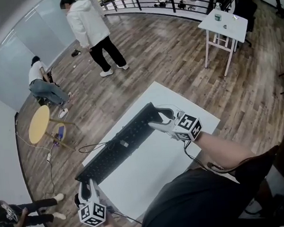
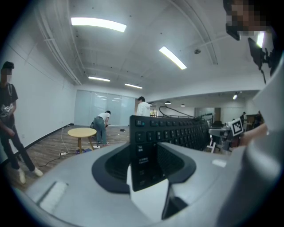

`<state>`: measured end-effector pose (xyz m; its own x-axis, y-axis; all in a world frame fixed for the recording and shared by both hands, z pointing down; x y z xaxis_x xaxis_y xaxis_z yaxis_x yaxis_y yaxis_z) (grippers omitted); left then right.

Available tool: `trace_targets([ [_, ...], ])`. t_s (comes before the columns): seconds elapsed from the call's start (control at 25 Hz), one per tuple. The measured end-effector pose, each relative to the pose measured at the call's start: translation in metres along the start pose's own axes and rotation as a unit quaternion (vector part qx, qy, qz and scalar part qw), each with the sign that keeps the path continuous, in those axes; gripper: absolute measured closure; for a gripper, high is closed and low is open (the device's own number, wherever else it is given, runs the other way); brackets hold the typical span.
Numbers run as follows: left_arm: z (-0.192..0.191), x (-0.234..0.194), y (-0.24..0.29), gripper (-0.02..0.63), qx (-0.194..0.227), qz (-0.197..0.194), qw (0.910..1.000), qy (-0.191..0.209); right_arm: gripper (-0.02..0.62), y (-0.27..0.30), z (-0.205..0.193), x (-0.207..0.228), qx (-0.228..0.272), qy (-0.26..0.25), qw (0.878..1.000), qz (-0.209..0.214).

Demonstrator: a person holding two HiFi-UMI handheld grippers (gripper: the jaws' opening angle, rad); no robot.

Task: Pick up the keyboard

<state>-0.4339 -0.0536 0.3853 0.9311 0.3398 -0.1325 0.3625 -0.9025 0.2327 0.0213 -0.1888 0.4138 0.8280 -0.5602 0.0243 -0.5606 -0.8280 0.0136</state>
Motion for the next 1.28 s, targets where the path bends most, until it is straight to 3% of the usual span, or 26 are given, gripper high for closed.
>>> trace_targets([
  [1.28,0.007,0.000,0.010,0.417,-0.002,-0.001,1.0000,0.009,0.336,0.004,-0.005,0.007,-0.001,0.013,1.000,-0.005],
])
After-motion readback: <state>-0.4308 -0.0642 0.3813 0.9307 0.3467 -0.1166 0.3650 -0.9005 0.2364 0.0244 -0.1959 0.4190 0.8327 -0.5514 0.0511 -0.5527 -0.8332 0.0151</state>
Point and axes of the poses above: the fingertips, and each gripper's own axes: y forward along the fingers, x to its right, z out of its top, the point moved 9 cm from there along -y, backward along the fingers, and after that the axes turned 11 degrees about -z, right-handed, at the moved point
